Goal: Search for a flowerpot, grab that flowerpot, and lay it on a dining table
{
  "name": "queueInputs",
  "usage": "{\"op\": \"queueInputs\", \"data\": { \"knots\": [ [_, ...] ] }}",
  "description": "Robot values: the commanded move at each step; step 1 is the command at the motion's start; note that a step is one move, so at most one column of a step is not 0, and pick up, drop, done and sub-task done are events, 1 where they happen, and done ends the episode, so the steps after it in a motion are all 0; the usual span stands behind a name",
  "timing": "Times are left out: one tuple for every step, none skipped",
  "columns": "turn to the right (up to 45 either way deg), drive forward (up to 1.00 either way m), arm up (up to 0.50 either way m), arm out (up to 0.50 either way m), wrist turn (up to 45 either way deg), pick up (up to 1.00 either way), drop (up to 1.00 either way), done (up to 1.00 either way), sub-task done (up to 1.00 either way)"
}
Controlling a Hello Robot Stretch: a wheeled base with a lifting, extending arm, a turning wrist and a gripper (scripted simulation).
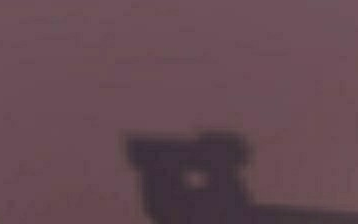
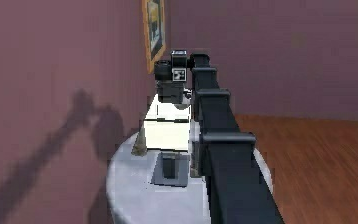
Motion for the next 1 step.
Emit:
{"op": "queueInputs", "data": {
  "knots": [
    [0.0, 0.00, 0.00, 0.00, 3.0, 0.00, 0.00, 0.00, 0.00]
  ]
}}
